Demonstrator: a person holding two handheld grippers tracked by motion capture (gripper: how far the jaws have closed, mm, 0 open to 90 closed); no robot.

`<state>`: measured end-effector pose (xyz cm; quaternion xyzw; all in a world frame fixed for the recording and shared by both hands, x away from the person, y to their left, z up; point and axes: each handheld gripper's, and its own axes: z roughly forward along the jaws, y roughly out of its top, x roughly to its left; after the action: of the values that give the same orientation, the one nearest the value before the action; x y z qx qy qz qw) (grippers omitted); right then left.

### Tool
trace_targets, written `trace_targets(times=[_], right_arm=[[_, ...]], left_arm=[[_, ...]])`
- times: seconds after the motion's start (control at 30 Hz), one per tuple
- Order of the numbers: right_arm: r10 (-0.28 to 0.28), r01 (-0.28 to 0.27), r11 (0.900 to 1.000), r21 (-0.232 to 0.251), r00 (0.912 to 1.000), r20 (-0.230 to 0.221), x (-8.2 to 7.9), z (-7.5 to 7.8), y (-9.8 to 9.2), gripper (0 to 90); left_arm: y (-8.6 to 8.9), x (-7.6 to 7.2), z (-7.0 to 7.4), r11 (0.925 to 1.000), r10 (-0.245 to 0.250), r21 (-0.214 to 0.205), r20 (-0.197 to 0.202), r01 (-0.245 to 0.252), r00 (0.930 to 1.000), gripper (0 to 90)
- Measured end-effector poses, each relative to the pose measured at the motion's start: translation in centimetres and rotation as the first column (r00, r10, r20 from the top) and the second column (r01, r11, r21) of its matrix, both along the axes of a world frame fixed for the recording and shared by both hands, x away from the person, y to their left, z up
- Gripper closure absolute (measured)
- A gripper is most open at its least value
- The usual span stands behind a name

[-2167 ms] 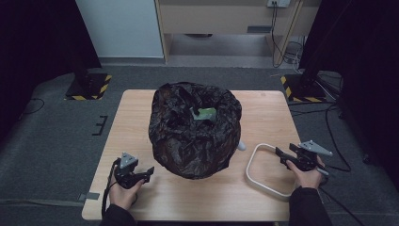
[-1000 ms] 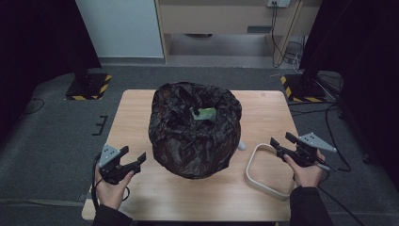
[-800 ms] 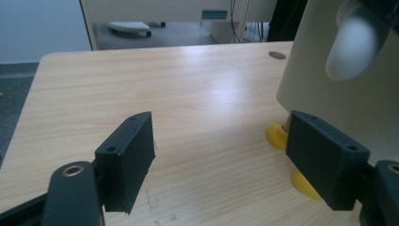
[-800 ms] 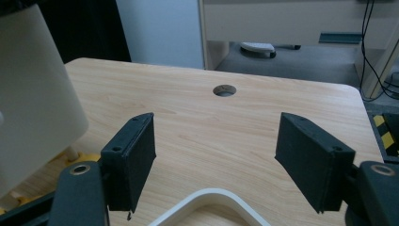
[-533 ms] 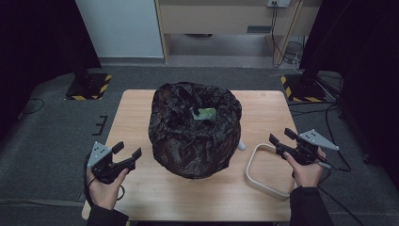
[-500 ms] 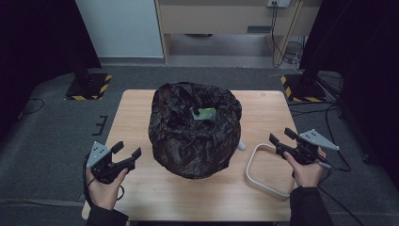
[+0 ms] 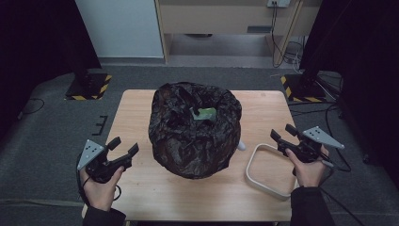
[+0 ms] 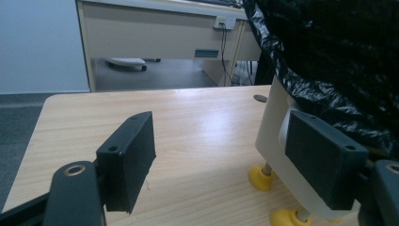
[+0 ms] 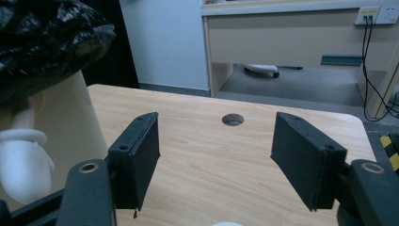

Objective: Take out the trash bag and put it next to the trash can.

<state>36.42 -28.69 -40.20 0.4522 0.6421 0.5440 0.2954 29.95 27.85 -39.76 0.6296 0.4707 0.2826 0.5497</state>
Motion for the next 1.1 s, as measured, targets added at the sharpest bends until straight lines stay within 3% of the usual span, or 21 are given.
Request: trace_targets(times=[0.47,0.7,1.1], right_arm=[[0.014,-0.014,0.9998,0.013,0.9992,0.039,-0.1,1.8,0.8,32.5],[0.02,-0.021,0.9996,0.019,0.9981,0.059,-0.1,2.5,1.1,32.1],[0.047,-0.051,0.9984,0.027,0.9927,0.111,-0.3,4.6,2.4,32.2]], left_arm=[[-0.1,0.1,1.9,0.9998,-0.002,-0.017,0.06,0.003,0.9982,24.2],[-1.0,0.3,2.9,0.9998,-0.018,0.003,0.12,0.018,0.9926,24.1],[-1.6,0.6,5.0,0.9997,-0.022,-0.005,0.168,0.024,0.9855,24.4]])
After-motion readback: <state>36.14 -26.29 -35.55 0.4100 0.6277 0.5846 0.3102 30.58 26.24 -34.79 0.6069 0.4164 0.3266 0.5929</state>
